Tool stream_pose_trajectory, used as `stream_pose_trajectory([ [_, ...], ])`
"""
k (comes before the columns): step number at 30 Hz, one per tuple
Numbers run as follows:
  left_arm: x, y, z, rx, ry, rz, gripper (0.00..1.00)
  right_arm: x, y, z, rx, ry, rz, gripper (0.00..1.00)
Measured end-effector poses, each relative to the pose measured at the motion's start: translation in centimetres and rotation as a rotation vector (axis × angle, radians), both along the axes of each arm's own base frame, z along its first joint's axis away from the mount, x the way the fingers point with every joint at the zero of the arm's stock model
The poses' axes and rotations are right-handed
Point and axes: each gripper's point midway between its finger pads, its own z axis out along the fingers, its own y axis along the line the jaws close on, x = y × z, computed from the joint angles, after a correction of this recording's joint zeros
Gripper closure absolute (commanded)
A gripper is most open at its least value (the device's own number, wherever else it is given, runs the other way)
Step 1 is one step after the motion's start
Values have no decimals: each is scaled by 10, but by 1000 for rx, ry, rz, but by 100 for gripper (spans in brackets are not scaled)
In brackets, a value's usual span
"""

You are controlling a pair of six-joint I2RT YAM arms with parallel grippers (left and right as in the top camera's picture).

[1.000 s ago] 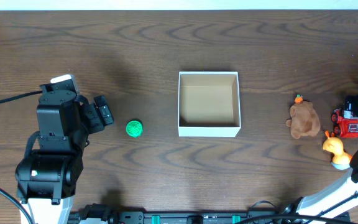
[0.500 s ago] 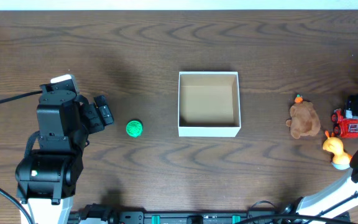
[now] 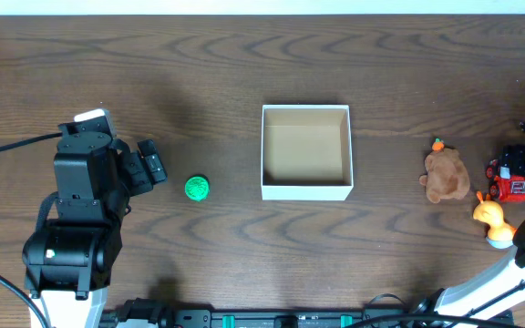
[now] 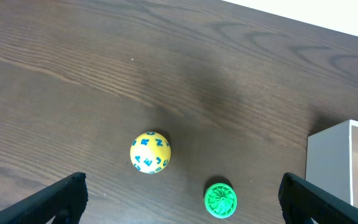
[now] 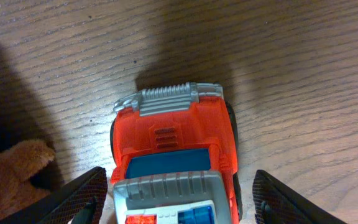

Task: Pack container
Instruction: 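Move the right gripper over the red fire truck and grasp it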

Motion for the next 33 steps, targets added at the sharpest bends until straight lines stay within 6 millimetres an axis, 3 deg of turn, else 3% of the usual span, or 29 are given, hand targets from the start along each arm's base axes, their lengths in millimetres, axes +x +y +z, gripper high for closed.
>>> stream_pose_trajectory([
  [3,0,0,0,0,0,0,2,1,-1,0,-3,-4,-1,31],
  [16,3,0,-5,1,18,0,2,2,-2,0,-6,-10,-15,34],
  [21,4,0,-6,2,25,0,2,3,-2,1,-5,-12,-26,42],
  [33,4,0,-6,2,25,0,2,4,-2,2,-5,-16,-36,49],
])
